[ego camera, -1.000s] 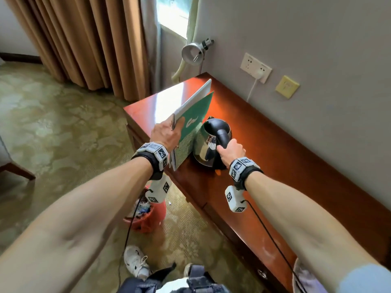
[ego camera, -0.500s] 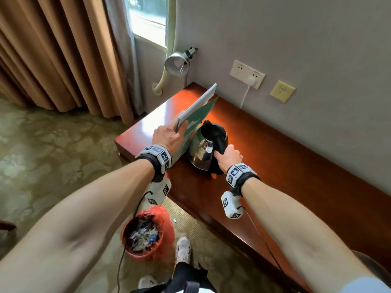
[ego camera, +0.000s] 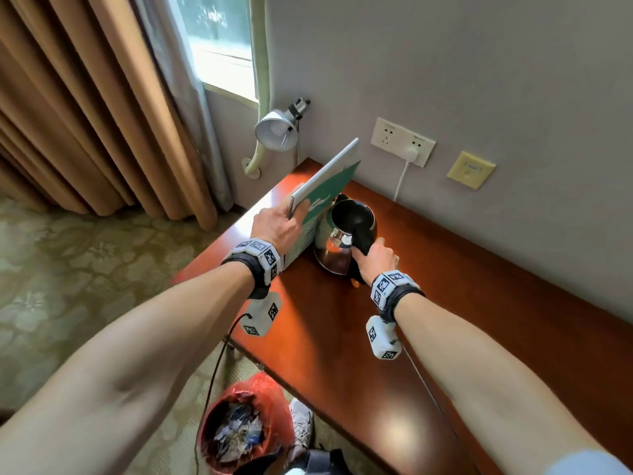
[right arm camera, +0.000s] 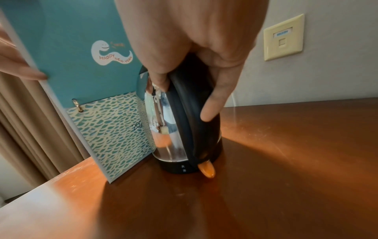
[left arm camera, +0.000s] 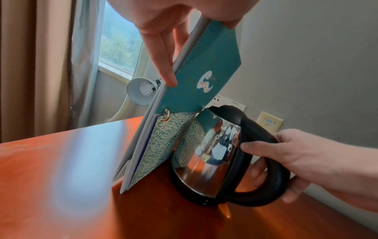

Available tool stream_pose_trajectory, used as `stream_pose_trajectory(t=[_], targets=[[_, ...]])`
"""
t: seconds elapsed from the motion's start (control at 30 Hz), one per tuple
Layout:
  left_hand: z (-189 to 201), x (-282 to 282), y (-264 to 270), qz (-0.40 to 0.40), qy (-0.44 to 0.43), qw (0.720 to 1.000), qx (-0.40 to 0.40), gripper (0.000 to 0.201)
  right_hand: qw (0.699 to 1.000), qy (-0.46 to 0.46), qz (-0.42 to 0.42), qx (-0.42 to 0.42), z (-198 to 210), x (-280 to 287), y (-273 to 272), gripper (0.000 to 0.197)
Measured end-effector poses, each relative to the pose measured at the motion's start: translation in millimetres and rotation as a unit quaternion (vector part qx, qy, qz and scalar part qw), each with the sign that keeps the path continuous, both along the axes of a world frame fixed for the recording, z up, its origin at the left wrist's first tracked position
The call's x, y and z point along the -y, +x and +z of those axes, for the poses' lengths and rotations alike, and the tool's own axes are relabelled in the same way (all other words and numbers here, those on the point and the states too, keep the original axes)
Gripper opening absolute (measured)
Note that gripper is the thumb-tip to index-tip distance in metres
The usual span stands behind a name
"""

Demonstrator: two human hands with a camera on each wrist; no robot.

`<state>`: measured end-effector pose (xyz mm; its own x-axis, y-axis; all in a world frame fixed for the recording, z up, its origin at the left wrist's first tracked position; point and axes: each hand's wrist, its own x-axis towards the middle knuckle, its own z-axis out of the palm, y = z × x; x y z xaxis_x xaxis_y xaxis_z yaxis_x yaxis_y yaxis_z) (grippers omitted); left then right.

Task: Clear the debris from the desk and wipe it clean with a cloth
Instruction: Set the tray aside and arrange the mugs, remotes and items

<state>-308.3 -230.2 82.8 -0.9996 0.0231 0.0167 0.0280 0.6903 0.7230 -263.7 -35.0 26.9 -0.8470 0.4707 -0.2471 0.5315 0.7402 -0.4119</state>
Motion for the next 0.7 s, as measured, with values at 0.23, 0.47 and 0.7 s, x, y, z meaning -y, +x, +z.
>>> stream_pose_trajectory(t=[0.23,0.47,0.7], targets=[[7.7,-35.5,-48.7,0.004,-0.011,1.0,0.006,0.04,1.0,0.021,0.003,0.005,1.9,-38.1,-49.9,0.052],[3.6,-58.8,-86.1,0.023,-0.005,1.0,-0.014,0.039,1.0,0.028,-0.012,0.0,1.5,-65.3,-86.1,0.052],[-3.2,-65.4,-112.3,0.037,-0.028,0.999,-0.016,0.042,0.999,0.03,-0.01,0.01,1.8,-80.5,-106.1,0.052]])
